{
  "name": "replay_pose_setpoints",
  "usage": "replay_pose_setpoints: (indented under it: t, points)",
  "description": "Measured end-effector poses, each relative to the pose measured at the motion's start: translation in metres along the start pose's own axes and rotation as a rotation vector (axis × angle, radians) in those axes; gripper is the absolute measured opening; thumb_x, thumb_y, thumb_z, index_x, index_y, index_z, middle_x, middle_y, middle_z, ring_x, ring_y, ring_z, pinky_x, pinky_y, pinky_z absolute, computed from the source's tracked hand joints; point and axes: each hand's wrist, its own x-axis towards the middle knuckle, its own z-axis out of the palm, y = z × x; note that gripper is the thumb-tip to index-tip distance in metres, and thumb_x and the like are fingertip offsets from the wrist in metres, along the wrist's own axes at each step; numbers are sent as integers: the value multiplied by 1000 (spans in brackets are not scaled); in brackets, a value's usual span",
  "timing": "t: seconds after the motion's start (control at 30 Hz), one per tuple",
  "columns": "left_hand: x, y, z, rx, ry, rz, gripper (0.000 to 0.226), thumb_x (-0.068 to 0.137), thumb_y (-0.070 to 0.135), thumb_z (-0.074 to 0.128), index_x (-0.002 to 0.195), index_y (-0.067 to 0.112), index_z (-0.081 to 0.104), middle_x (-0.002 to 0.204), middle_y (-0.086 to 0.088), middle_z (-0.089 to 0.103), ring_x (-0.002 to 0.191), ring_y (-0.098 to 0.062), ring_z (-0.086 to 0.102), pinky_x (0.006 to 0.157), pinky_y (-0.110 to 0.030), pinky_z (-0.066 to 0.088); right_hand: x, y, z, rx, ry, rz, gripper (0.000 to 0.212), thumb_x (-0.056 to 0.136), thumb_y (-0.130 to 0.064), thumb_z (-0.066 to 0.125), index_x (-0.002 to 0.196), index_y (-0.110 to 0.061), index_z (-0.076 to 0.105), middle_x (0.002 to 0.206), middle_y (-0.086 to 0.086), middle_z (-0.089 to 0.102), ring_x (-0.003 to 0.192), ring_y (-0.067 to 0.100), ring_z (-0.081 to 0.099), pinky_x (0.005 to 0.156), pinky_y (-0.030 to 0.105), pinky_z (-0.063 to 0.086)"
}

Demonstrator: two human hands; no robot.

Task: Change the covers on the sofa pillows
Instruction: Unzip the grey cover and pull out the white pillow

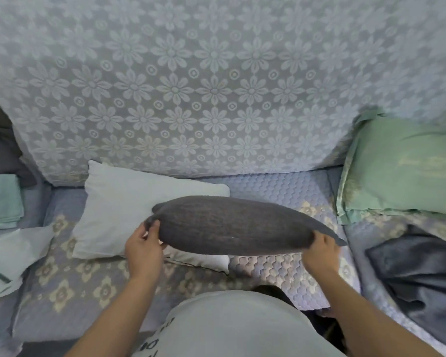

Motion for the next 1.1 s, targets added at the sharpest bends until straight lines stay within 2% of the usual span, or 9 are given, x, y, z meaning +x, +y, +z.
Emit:
replay_pose_setpoints:
  t: [0.1, 0.2, 0.33, 0.5, 0.6, 0.67, 0.73, 0.97, 1.1]
  points:
    - [19, 14, 5, -41, 87, 8, 27, 104, 18, 56, 125, 7, 67, 115, -1, 67, 104, -16, 65, 84, -41, 60, 28, 39, -16, 32, -140, 89, 75, 94, -16, 55, 158, -27, 17, 156, 15, 32, 132, 39, 42, 101, 46, 45]
    - [42, 28, 3, -91, 150, 10, 28, 103, 24, 57, 124, 10, 68, 123, -6, 68, 111, -18, 65, 82, -42, 61, 36, 38, -29, 301, -71, -10, 38, 98, -15, 56, 136, -15, 53, 111, 14, 68, 86, 32, 64, 68, 41, 55]
    - [76, 49, -1, -107, 244, 17, 27, 102, 27, 59, 121, 9, 69, 117, -11, 70, 107, -21, 67, 80, -42, 61, 20, 15, -64, 371, 119, -204, 3, 97, -12, 58, 96, -15, 59, 88, 8, 63, 85, 32, 60, 69, 37, 43]
    - [105, 83, -12, 162, 437, -12, 38, 90, 16, 63, 128, 10, 62, 126, -17, 60, 117, -34, 60, 101, -44, 51, -44, -33, -133, 555, 140, -521, 20, 92, -17, 69, 76, -15, 58, 80, 0, 54, 72, 5, 46, 67, 12, 36]
    - [31, 107, 30, 600, 118, 392, 27, 87, 13, 70, 114, 14, 67, 123, -14, 60, 116, -32, 56, 103, -38, 42, -88, -71, -172, 739, 65, -564, 19, 86, -21, 75, 73, -16, 61, 67, -8, 59, 63, 2, 51, 58, 13, 38]
    - [-42, 121, 61, 555, -302, 461, 6, 91, 19, 71, 91, 25, 69, 92, 7, 72, 90, -14, 67, 84, -31, 48, -108, -100, -184, 832, 36, -589, 16, 82, -21, 79, 75, -19, 65, 68, -13, 61, 64, -1, 55, 60, 11, 39]
    - [-92, 130, 82, 434, -504, 453, 11, 94, 29, 68, 83, 28, 67, 76, 9, 71, 74, -9, 67, 74, -33, 52, -121, -123, -188, 877, 20, -623, 14, 81, -20, 80, 77, -21, 66, 72, -13, 65, 67, -2, 57, 62, 10, 41]
    - [-117, 172, 63, 587, -620, 450, 33, 94, 59, 53, 81, 29, 56, 76, 0, 66, 71, -16, 62, 71, -42, 53, -140, -149, -189, 903, -219, -724, 11, 90, -16, 72, 98, -23, 73, 86, -2, 74, 81, 13, 68, 75, 29, 56]
    - [-112, 174, 59, 638, -579, 449, 32, 99, 47, 54, 78, 23, 55, 68, -1, 65, 66, -13, 64, 71, -43, 56, -147, -153, -186, 888, -240, -780, 17, 94, -10, 64, 101, -22, 74, 91, -8, 75, 87, 8, 69, 80, 22, 54]
